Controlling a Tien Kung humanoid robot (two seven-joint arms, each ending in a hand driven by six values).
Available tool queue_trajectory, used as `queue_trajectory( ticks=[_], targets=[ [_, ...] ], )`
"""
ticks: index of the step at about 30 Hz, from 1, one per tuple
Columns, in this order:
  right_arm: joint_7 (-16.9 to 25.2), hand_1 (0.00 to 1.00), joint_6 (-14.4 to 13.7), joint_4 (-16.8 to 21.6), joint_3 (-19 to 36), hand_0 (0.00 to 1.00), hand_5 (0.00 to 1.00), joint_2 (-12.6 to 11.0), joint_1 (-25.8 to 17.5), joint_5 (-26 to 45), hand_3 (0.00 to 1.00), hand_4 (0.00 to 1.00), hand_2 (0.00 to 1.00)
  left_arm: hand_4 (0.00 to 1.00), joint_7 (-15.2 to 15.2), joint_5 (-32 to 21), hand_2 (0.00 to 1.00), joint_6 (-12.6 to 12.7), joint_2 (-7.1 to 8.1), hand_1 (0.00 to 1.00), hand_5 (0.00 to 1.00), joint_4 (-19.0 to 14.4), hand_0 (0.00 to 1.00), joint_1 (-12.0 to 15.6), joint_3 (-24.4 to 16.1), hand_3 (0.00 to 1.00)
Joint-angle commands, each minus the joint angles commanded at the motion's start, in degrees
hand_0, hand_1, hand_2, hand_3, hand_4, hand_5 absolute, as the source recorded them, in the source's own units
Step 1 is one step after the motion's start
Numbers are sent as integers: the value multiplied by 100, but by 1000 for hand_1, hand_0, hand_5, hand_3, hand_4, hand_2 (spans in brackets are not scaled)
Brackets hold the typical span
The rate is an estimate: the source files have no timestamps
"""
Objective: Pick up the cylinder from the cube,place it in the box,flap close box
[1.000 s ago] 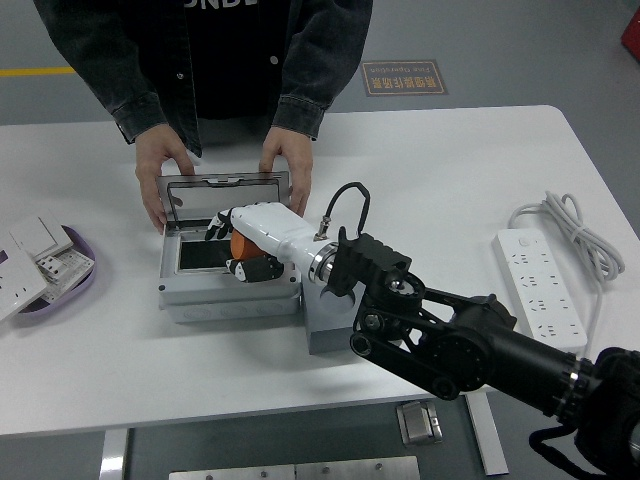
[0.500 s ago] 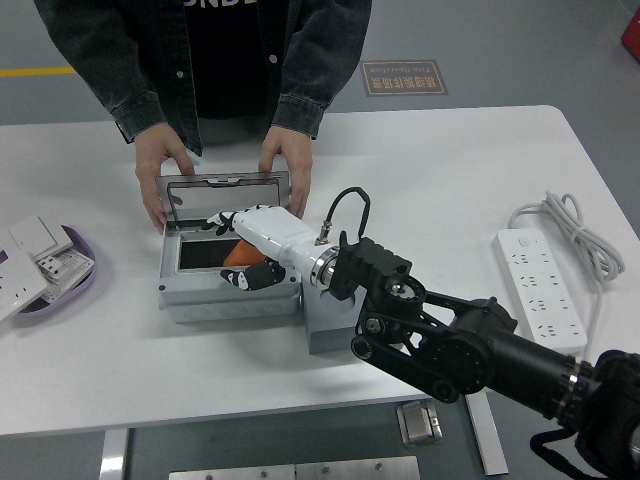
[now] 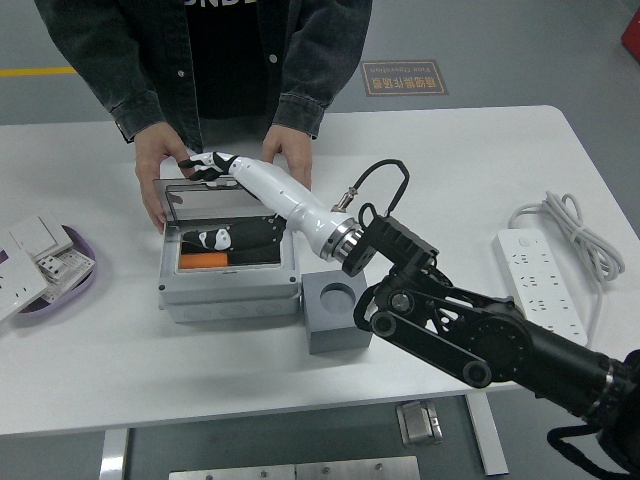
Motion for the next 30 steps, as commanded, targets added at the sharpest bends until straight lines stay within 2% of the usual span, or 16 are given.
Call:
queue_trajectory(
  ticks=[1, 5, 6, 10, 14, 21, 30],
  targets=[
    [-2, 743, 10, -93, -3, 849, 208, -65, 110, 39, 800, 794, 744, 668, -3, 7, 555, 0, 5, 604, 220, 0, 604, -8, -4, 598],
    [18, 743, 50, -513, -80, 849, 208, -198, 426, 208, 800, 794, 744, 668, 3, 14, 555, -1, 16, 604, 220, -2, 604, -21, -7, 598],
    [31, 735, 62, -629, -118, 841, 238, -206, 489, 251, 797, 806, 736, 667, 5, 10, 554, 0, 16, 603, 219, -2, 605, -20, -2, 597],
    [76, 735, 107, -1075, -329, 841, 238, -170, 673, 407, 797, 806, 736, 667, 8, 14, 554, -6, 15, 603, 219, 0, 605, -24, 8, 597],
    [80, 732, 134, -1282, -556, 842, 241, -157, 733, 481, 798, 801, 732, 662, 0, 28, 554, -9, 19, 604, 213, 5, 604, -35, 3, 597],
    [72, 733, 135, -1176, -817, 840, 250, -231, 620, 477, 799, 799, 729, 662, -23, -11, 554, -15, 16, 604, 212, 20, 604, -26, 59, 597],
    [46, 732, 119, -602, -877, 840, 257, -415, 374, 297, 796, 795, 730, 661, -39, -6, 553, -29, 8, 604, 213, 29, 604, -16, 92, 597]
  ],
)
